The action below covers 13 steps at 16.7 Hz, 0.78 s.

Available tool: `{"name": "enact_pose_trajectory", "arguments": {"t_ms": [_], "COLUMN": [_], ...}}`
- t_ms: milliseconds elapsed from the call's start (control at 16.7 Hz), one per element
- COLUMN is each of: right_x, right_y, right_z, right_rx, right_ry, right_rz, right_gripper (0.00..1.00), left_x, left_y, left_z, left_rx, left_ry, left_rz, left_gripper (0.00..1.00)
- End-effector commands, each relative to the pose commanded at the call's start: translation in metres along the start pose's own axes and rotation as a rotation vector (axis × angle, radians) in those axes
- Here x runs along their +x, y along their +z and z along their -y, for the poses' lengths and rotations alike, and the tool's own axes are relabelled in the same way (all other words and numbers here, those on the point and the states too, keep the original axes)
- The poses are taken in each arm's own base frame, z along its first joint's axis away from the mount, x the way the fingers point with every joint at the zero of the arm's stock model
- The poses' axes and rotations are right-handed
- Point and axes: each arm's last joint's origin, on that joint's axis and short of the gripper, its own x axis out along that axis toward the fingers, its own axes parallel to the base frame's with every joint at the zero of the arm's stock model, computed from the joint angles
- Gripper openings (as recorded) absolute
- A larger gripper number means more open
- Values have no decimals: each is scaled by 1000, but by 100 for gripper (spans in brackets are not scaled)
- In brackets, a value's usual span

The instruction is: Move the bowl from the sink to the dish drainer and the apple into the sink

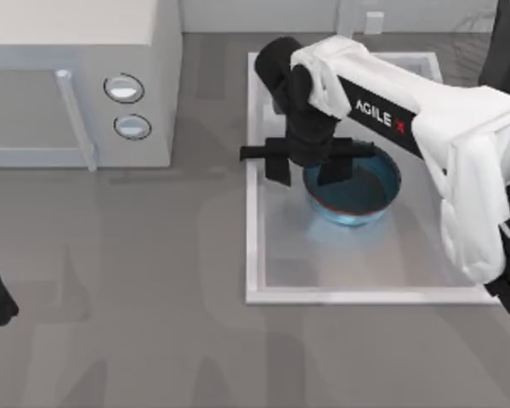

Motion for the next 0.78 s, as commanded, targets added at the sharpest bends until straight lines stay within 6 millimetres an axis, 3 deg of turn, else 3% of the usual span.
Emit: {"name": "enact_pose_trajectory", "arguments": {"t_ms": [240, 780], "right_x": [0, -3], "right_y": [0, 1], "right_z": [0, 1], "right_rx": [0, 3], "right_ry": [0, 1], "right_rz": [0, 4], "right_gripper": [2, 0], "left_x": [0, 0], "left_y": [0, 0], "left_z": [0, 0], "left_rx": [0, 0], "left_ry": [0, 0], "left_rz": [0, 0], "left_gripper": [100, 100]}}
